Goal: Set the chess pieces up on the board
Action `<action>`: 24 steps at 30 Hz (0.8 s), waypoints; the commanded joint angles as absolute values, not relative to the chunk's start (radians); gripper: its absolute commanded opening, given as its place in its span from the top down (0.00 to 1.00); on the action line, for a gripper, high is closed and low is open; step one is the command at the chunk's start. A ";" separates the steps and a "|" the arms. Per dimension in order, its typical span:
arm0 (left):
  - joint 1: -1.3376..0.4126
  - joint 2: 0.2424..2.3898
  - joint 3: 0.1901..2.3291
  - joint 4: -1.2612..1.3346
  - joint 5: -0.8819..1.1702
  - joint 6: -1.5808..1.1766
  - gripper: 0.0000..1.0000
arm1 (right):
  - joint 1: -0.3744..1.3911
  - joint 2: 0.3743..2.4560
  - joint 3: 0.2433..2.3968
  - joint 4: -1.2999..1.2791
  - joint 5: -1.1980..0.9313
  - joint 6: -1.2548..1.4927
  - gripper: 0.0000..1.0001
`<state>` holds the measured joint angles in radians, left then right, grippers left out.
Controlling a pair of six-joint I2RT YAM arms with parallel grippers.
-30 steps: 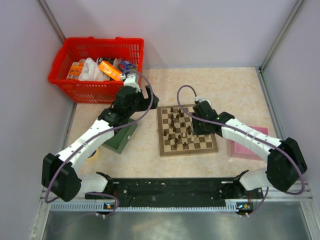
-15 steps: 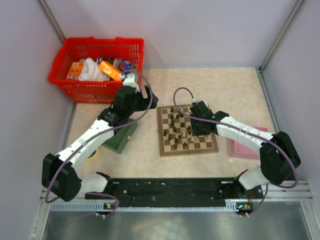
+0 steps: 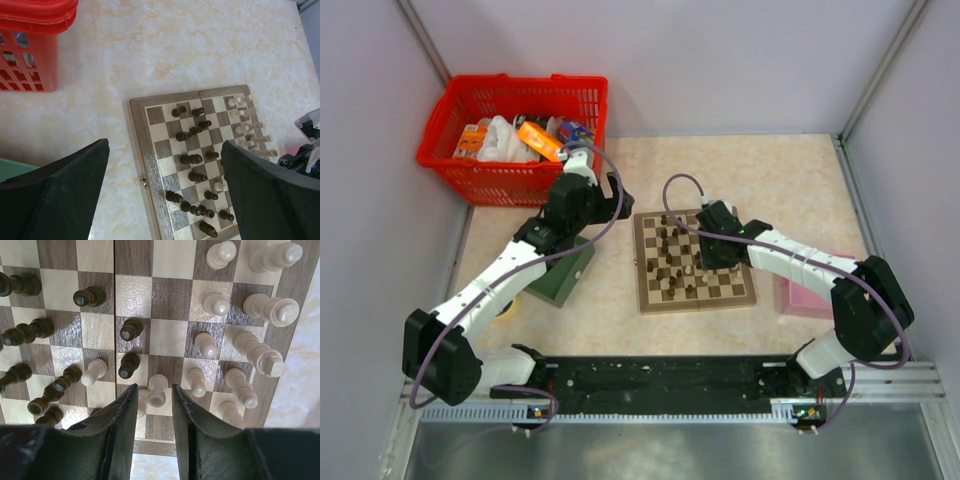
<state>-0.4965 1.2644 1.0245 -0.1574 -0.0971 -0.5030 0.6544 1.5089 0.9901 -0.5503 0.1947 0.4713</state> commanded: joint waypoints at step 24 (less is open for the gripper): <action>-0.482 1.221 1.015 -0.110 -0.091 -0.506 0.01 | 0.680 1.528 1.032 -0.540 0.219 0.456 0.75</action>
